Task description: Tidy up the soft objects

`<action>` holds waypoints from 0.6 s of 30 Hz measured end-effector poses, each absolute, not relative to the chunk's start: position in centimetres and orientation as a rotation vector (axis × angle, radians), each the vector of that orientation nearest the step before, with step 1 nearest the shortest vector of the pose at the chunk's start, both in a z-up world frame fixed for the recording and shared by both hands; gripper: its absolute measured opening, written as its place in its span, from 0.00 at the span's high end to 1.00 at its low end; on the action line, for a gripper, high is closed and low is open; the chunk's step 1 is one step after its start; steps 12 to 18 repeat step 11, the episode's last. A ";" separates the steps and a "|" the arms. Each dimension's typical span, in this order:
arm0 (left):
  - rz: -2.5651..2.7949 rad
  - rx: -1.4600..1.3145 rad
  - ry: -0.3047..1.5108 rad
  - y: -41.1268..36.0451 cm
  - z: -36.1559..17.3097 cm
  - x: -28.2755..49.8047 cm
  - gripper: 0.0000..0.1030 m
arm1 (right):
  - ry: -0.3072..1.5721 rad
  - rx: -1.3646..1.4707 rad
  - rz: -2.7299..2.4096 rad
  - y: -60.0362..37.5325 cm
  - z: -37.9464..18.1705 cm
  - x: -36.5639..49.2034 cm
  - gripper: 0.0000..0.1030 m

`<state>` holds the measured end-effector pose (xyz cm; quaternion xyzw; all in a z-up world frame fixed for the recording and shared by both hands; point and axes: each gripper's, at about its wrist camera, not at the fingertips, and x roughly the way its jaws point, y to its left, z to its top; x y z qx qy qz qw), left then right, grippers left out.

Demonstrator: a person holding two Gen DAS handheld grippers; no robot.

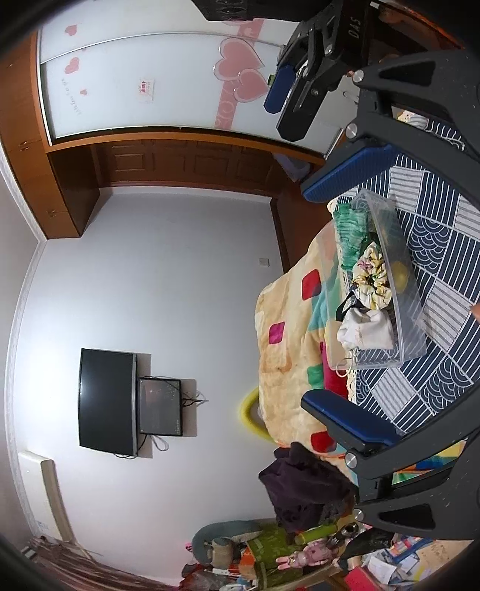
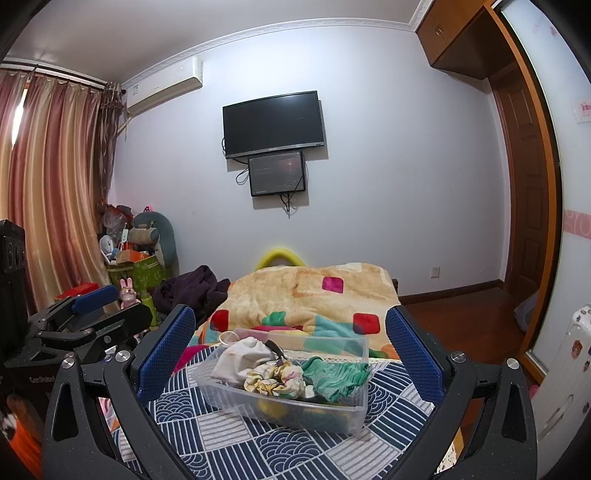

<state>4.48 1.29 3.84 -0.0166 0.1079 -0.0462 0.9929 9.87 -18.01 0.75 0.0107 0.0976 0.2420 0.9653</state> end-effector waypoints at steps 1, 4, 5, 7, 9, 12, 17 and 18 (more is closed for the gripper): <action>-0.092 -0.029 0.214 1.2 3.8 4.4 0.00 | 0.198 0.022 0.489 -18.0 0.8 9.9 0.00; -0.098 -0.021 0.213 1.0 3.8 4.2 0.00 | 0.200 0.020 0.490 -18.0 0.7 9.8 0.00; -0.098 -0.020 0.212 1.0 3.8 4.2 0.00 | 0.201 0.019 0.491 -18.0 0.7 9.7 0.00; -0.097 -0.022 0.212 1.0 3.7 4.2 0.00 | 0.201 0.019 0.492 -18.0 0.7 9.6 0.00; -0.098 -0.028 0.213 1.0 3.7 4.2 0.00 | 0.202 0.018 0.491 -18.0 0.8 9.5 0.00; -0.099 -0.037 0.216 1.2 3.7 4.2 0.00 | 0.202 0.019 0.491 -18.0 0.7 9.6 0.00; -0.099 -0.037 0.216 1.2 3.7 4.2 0.00 | 0.202 0.019 0.491 -18.0 0.7 9.6 0.00; -0.099 -0.037 0.216 1.2 3.7 4.2 0.00 | 0.202 0.019 0.491 -18.0 0.7 9.6 0.00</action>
